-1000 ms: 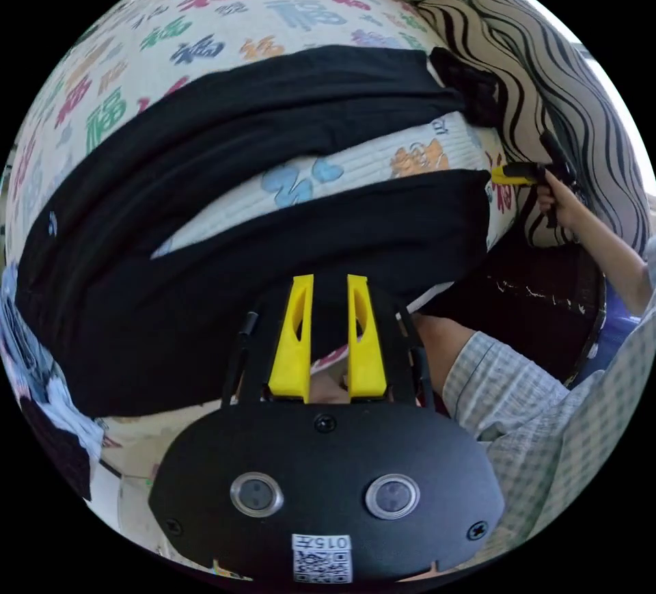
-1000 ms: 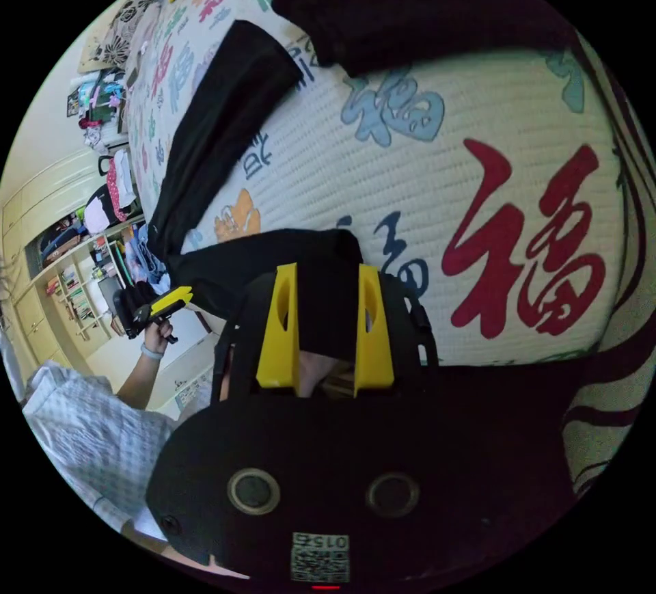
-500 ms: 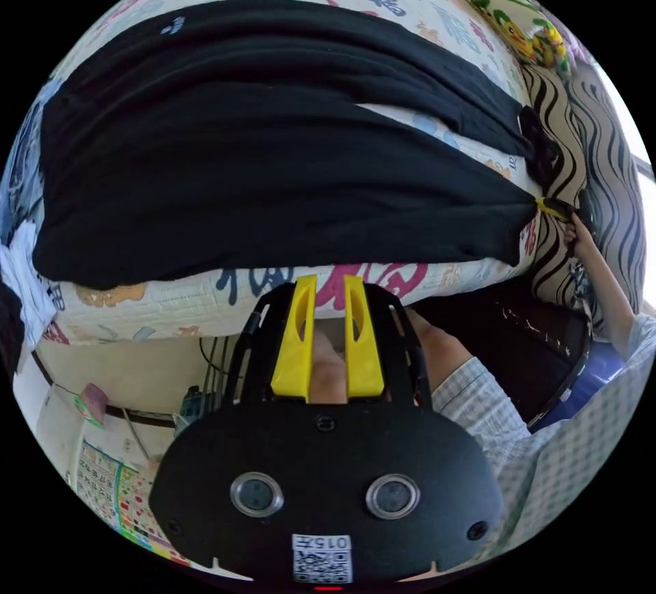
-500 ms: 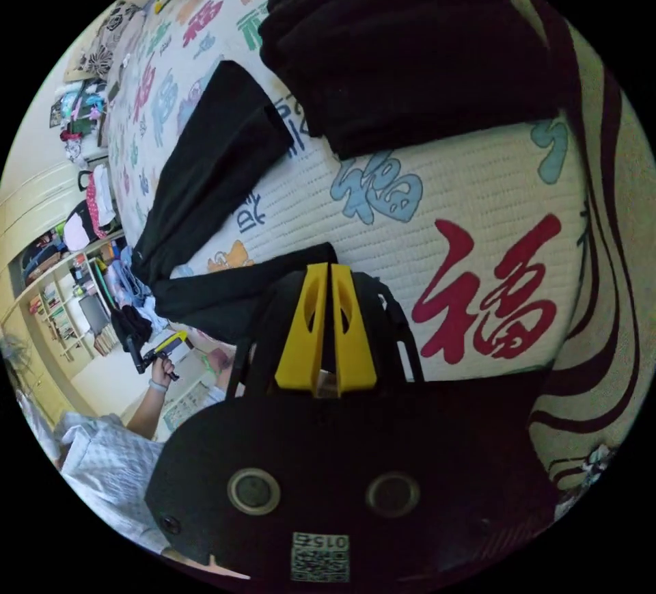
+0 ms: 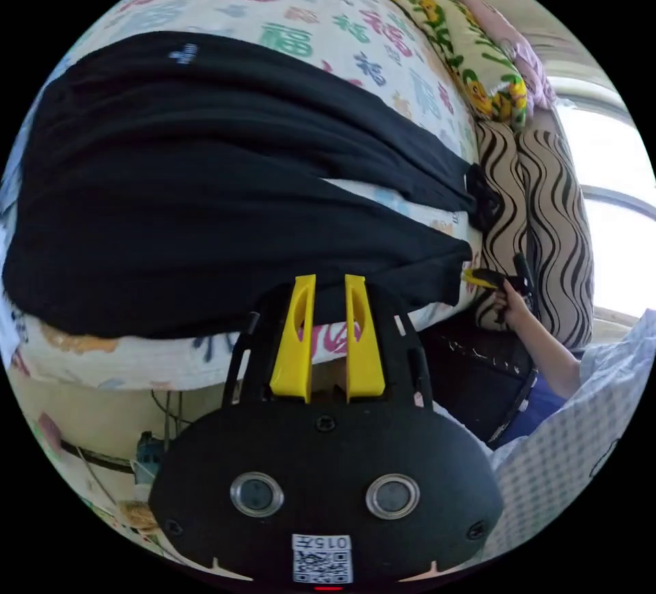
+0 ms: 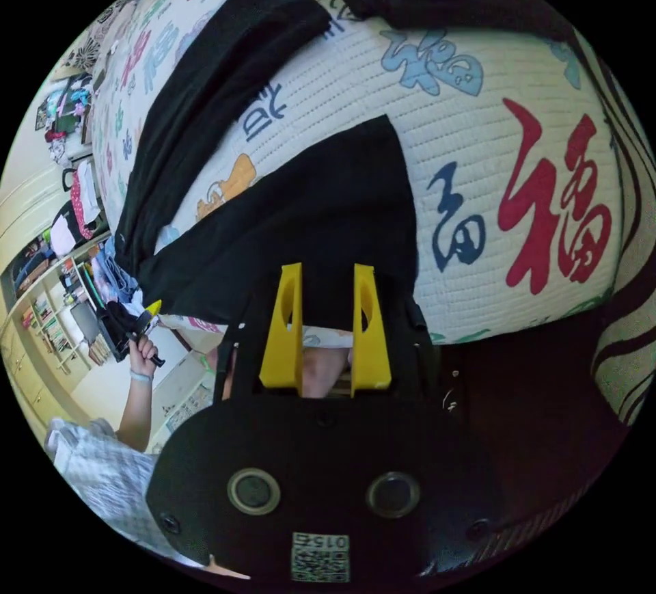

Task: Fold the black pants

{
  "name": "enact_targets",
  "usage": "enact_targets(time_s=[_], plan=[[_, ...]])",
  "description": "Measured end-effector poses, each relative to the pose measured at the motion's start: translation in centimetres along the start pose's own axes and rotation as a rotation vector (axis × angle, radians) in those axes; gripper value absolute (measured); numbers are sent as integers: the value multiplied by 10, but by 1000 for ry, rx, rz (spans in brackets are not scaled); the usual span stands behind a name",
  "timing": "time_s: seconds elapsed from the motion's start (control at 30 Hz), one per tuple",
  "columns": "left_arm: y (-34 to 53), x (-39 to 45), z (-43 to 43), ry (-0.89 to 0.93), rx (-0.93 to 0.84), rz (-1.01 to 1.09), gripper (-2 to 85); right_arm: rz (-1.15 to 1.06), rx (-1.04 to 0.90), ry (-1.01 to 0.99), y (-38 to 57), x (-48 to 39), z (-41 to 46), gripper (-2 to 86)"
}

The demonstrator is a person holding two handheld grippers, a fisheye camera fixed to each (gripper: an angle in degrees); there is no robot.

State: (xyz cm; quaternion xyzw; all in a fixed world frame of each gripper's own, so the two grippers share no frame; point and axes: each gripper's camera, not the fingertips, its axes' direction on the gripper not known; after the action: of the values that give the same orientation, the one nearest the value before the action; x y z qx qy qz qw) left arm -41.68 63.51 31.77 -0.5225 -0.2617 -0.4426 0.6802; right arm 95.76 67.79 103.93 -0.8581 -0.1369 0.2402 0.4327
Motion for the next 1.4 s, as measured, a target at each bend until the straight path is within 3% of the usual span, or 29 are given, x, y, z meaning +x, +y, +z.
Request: enact_targets(time_s=[0.1, 0.33, 0.47, 0.63, 0.73, 0.8, 0.87, 0.97, 1.1, 1.23, 1.4], plan=[[-13, 12, 57, -2, -79, 88, 73, -67, -8, 94, -6, -4, 18, 14], [3, 7, 143, -156, -251, 256, 32, -56, 0, 84, 13, 21, 30, 0], [20, -16, 164, -158, -287, 300, 8, 33, 13, 90, 15, 42, 52, 27], [35, -54, 195, -97, -343, 255, 44, 103, 2, -95, 2, 63, 91, 112], [46, -83, 195, -11, -264, 158, 60, 164, -43, -184, -15, 72, 125, 129], [63, -119, 191, 44, -184, 24, 61, 147, -73, -88, -25, 70, 136, 93], [81, -152, 185, 25, -127, -105, 62, 58, -98, -85, -29, 65, 138, 34], [117, -213, 168, -13, 3, -336, 62, 43, -121, -42, -33, 70, 131, 27], [162, -291, 149, -10, 170, -575, 67, 69, -197, -73, -42, 86, 140, 48], [187, -342, 144, -24, 287, -690, 76, 88, -169, 86, -48, 87, 139, 130], [216, -414, 133, -19, 570, -856, 103, 142, 11, -124, -52, 81, 126, 139]])
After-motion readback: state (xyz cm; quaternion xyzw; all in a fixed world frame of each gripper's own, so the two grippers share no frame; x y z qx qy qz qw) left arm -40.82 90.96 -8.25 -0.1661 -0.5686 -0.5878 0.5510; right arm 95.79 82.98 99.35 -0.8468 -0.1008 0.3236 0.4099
